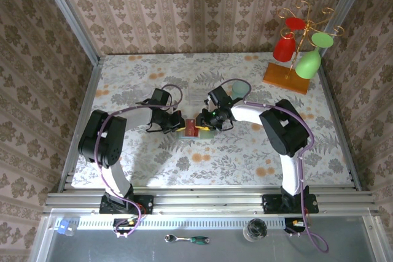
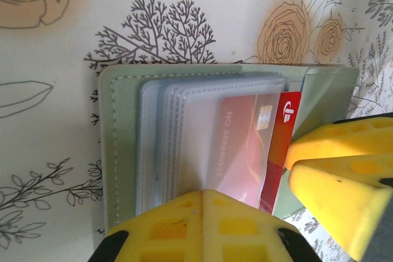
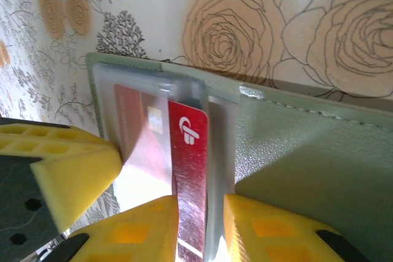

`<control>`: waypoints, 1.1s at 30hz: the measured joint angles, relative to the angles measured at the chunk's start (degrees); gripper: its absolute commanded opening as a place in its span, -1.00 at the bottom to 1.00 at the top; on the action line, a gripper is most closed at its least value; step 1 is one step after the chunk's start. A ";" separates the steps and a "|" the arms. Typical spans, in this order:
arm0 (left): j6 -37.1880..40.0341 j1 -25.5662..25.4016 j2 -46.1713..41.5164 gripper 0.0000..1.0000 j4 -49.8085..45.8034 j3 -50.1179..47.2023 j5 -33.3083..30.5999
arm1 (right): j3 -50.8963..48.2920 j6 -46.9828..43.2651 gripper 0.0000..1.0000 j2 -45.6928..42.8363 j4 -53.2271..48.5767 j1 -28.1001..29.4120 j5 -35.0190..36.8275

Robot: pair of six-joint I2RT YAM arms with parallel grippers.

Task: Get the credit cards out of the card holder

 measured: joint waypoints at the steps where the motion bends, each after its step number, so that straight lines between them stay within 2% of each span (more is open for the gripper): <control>1: 0.00 0.00 0.00 -0.92 0.00 -0.02 0.02 | -0.07 0.24 -0.49 0.22 0.31 0.00 -0.24; 12: 0.00 0.11 0.00 -0.93 0.00 -0.02 0.02 | -0.70 2.19 -0.54 0.72 3.96 -0.17 -2.67; 26: 0.00 0.42 0.00 -0.93 0.00 -0.02 0.02 | -1.22 2.97 -0.75 1.16 5.57 -0.28 -3.67; 33: 0.02 0.44 0.00 -0.93 0.00 -0.02 0.02 | -2.10 3.34 -0.78 1.16 6.64 -0.59 -3.67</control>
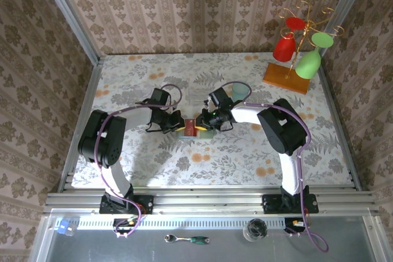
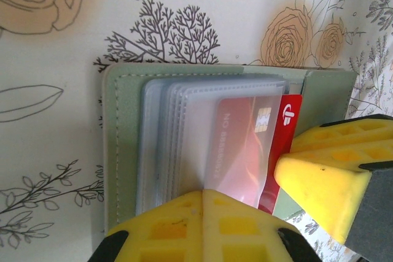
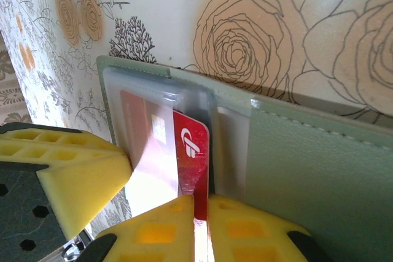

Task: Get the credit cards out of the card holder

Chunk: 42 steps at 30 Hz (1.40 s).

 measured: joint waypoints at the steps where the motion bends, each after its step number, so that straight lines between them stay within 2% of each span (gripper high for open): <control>1: 0.02 0.04 0.00 -0.94 0.00 0.00 0.00 | -0.22 -0.02 -0.79 -0.02 0.24 -0.07 0.00; 9: 0.13 0.09 0.00 -0.93 0.00 0.00 0.00 | -1.99 -0.57 -0.82 -1.42 0.04 -1.22 0.07; 20: 0.11 0.35 0.00 -0.93 0.02 0.00 0.20 | -2.62 -3.93 -0.87 -4.92 -5.11 -2.45 1.62; 42: -0.55 1.88 -2.38 -0.79 1.25 -0.94 0.94 | -2.62 -5.68 -0.90 -7.17 -9.84 -2.45 3.32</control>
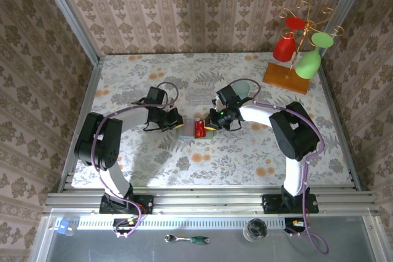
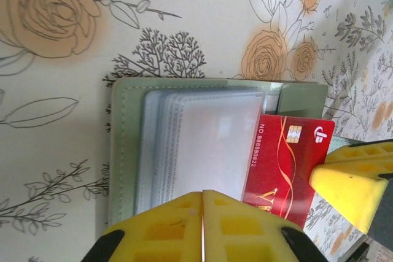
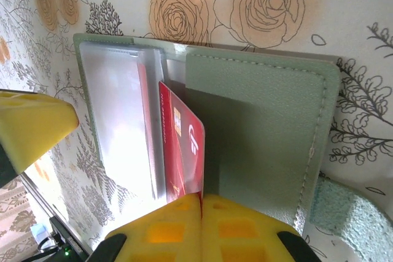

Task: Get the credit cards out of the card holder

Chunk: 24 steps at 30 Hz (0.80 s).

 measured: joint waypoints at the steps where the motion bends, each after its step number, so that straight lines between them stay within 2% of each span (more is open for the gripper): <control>1: 0.00 0.02 -0.02 -0.78 0.00 -0.20 -0.11 | 0.00 0.00 -0.90 -0.04 -0.02 0.00 0.00; 8: -0.02 0.42 -0.02 -0.62 0.15 -1.57 -0.09 | 0.07 0.00 -0.89 -0.07 -0.48 0.00 0.02; 24: -0.66 0.42 0.42 -0.62 3.17 -3.41 0.81 | 3.80 0.00 -0.83 -0.02 -2.16 0.52 0.96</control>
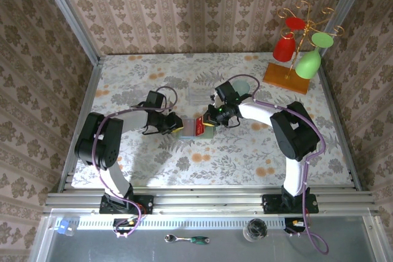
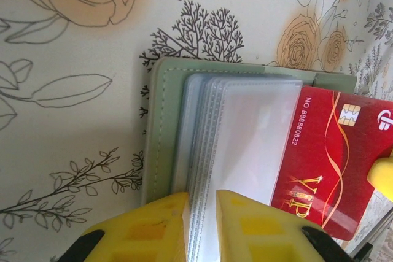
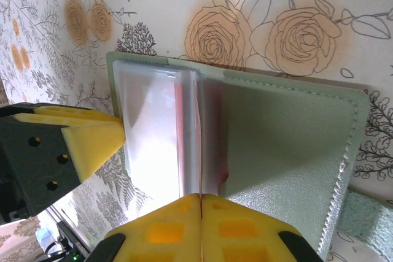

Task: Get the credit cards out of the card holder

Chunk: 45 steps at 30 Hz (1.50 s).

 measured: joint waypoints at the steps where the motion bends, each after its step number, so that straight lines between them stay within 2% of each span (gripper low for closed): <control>1: -0.22 0.00 0.04 -0.62 0.22 -0.07 0.09 | 0.15 0.00 -0.80 0.00 -0.22 0.13 0.11; 5: -0.46 0.00 0.11 -0.63 1.09 -0.46 0.48 | 0.76 0.04 -0.74 0.44 -0.59 0.70 0.31; 12: -0.79 0.00 0.46 -0.63 1.95 -0.61 1.09 | 0.79 0.07 -0.73 0.74 -1.62 1.27 0.39; 24: -0.83 0.00 0.48 -0.63 2.14 -0.61 1.16 | 0.79 0.26 -0.87 0.74 -1.73 1.46 1.79; 33: -0.87 -0.07 0.48 -0.64 2.25 -0.81 1.27 | 1.25 -0.68 -0.90 -0.04 -4.42 1.46 3.37; 39: -1.07 -0.11 0.48 -0.63 2.47 -1.09 1.29 | 3.28 -4.81 -0.89 -2.16 -9.62 1.25 6.01; 45: -1.73 -0.11 0.48 -0.63 2.60 -1.16 1.27 | 10.38 -15.28 -0.92 -2.16 -18.38 1.11 9.75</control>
